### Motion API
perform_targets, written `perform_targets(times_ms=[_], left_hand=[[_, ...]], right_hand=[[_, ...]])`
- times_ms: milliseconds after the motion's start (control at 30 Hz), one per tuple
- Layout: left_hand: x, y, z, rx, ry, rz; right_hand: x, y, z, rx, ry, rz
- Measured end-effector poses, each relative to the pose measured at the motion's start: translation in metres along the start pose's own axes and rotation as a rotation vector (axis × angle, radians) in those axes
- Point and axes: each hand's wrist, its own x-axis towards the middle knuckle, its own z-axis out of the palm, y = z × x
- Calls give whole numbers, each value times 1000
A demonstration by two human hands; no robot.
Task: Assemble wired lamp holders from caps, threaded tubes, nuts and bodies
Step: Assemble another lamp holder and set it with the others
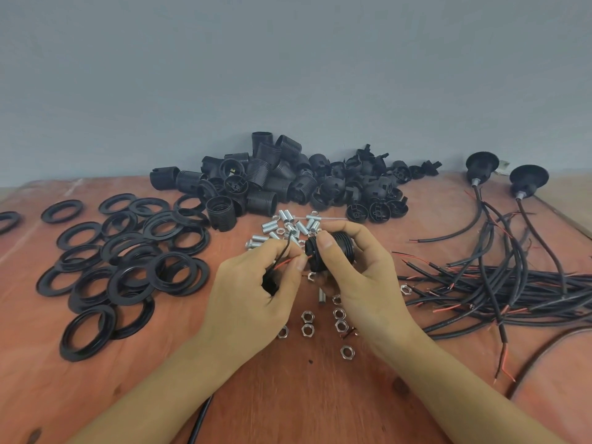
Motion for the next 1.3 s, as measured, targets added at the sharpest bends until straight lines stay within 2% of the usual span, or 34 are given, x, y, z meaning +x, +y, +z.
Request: perform_targets(times_ms=[367, 1000, 1200, 1300], left_hand=[[-1, -1, 2, -39, -21, -14], [-5, 3, 6, -25, 9, 5], [-2, -2, 5, -125, 44, -78], [-2, -3, 4, -165, 54, -130]], right_hand=[[0, -2, 0, 22, -4, 60], [-6, -3, -1, 17, -37, 1], [-1, -4, 0, 57, 4, 90], [1, -3, -1, 131, -30, 123]])
